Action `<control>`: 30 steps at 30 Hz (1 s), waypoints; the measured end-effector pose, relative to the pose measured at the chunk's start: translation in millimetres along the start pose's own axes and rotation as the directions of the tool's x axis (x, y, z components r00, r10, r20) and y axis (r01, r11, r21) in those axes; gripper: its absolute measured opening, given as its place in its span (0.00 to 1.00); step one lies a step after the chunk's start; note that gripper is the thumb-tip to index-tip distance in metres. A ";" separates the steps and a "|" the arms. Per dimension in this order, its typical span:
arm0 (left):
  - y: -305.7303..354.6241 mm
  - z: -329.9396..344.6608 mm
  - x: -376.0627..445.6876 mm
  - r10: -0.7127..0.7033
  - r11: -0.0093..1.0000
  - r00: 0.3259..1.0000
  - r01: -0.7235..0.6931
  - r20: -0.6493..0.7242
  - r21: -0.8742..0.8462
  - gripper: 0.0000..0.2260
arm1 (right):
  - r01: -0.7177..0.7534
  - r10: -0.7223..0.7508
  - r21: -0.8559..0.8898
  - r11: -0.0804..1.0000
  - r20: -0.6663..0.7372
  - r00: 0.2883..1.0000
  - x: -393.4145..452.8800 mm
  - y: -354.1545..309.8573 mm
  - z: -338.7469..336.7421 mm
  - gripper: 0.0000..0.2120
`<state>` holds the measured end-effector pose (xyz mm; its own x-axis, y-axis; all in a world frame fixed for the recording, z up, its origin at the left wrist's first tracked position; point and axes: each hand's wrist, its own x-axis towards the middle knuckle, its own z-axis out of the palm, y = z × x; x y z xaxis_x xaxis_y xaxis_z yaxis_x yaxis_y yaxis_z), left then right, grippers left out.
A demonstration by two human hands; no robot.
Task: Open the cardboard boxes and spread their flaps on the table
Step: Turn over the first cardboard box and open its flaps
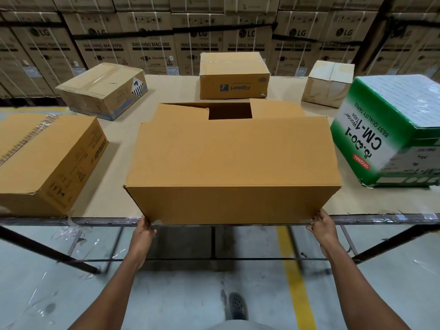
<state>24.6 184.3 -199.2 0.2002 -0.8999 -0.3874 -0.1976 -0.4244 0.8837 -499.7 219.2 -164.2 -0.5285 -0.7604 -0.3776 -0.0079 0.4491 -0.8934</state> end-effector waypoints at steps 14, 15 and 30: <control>10.9 1.2 -5.2 -0.005 1.000 1.000 0.005 0.003 0.019 0.35 | 0.012 -0.012 -0.082 0.997 0.006 1.000 -7.2 -8.5 -1.7 0.30; 14.7 2.8 -7.4 0.000 1.000 1.000 0.000 -0.009 0.020 0.34 | 0.031 -0.032 -0.085 0.996 -0.009 0.999 -10.2 -11.9 -1.5 0.30; 173.2 -27.5 -24.3 0.461 0.885 0.824 -0.457 -0.329 0.092 0.18 | 0.393 -0.366 0.051 0.918 -0.268 0.891 -39.0 -143.9 1.2 0.28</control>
<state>11.9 135.5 -29.5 0.3899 -0.9042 0.1741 -0.3550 0.0268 0.9345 -477.0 183.7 -21.2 -0.6957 -0.7162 0.0560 -0.1713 0.0897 -0.9811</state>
